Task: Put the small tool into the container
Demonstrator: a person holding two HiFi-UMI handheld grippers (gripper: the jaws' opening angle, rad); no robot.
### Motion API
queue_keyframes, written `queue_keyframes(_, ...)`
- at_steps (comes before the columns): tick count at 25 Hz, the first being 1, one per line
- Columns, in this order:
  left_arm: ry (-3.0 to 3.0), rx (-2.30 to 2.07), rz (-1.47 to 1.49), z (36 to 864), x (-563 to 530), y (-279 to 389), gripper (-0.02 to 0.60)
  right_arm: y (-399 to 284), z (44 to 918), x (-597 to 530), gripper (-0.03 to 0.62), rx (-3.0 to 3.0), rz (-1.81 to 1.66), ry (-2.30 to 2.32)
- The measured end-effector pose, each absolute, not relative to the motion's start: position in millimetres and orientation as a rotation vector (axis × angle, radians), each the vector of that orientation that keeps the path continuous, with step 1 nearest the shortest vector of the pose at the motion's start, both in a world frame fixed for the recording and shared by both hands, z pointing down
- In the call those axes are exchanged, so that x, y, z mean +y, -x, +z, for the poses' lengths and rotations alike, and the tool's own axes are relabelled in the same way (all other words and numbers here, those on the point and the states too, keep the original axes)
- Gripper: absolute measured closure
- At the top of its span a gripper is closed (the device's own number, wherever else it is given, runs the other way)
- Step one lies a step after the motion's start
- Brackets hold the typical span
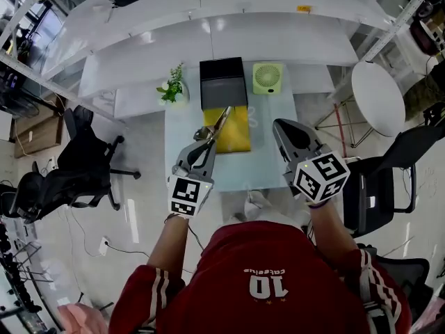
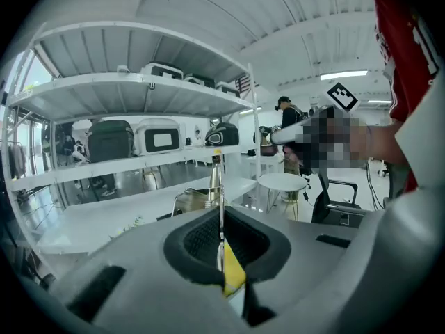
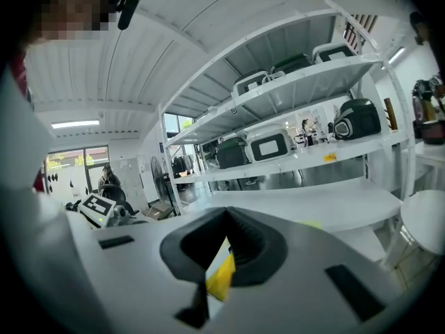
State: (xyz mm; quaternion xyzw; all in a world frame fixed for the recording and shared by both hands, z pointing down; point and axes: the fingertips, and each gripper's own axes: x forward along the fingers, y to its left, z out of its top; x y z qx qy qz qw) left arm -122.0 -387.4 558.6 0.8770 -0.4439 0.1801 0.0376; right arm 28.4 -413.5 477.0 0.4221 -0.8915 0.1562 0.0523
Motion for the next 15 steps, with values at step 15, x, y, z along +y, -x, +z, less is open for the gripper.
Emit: queue_keyframes(15, -2.533, -1.296, 0.722, 654.1, -435.9, 106.9, 0.574, -41.4, 521.3, -456.2, 0.588, -2.657, 0.581, -1.253)
